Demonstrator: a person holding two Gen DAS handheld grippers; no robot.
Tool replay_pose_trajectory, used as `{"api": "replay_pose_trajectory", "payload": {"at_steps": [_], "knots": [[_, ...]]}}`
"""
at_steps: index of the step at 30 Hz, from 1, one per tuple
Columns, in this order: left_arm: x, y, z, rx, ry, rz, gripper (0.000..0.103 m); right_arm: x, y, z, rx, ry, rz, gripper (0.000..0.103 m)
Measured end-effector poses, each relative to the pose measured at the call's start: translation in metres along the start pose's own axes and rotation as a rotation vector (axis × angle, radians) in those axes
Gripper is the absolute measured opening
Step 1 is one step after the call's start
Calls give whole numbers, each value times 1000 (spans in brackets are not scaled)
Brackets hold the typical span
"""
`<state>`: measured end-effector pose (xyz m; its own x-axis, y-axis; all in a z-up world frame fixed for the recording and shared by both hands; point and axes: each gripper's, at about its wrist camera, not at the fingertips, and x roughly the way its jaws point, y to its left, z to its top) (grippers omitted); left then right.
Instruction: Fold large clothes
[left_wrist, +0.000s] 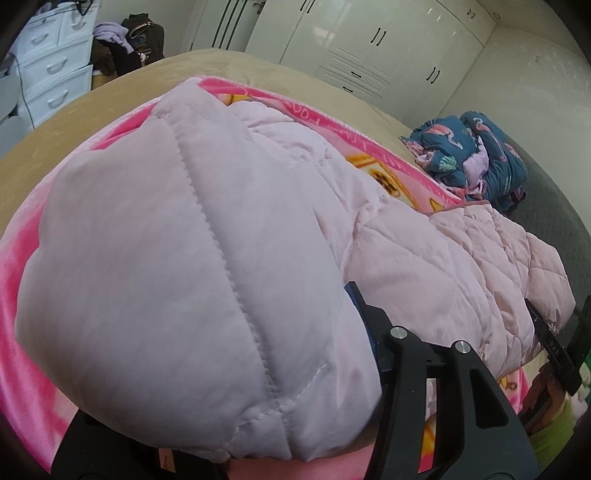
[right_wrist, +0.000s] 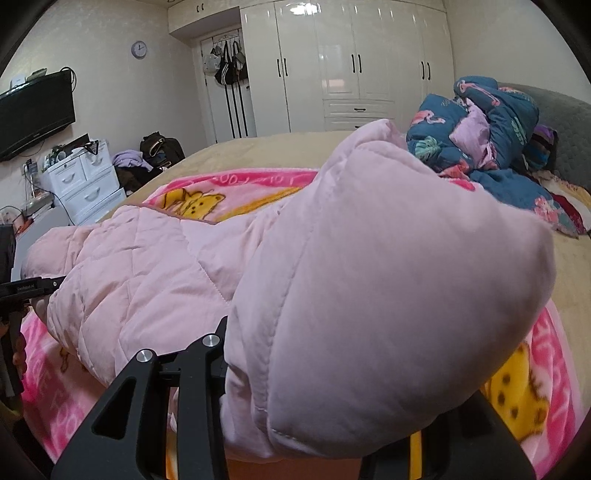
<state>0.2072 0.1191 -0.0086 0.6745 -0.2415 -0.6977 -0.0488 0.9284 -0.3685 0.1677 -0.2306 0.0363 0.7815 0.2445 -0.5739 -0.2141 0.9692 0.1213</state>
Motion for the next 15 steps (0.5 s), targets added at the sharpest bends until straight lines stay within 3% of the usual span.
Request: {"api": "replay_pose_trajectory", "payload": {"at_steps": [8, 15], "knots": [[-17, 4, -19, 20, 13, -1, 44, -23, 2, -28, 51, 31, -3, 36], [-26, 7, -38, 52, 36, 6, 44, -28, -9, -58, 171, 94, -2, 37]]}}
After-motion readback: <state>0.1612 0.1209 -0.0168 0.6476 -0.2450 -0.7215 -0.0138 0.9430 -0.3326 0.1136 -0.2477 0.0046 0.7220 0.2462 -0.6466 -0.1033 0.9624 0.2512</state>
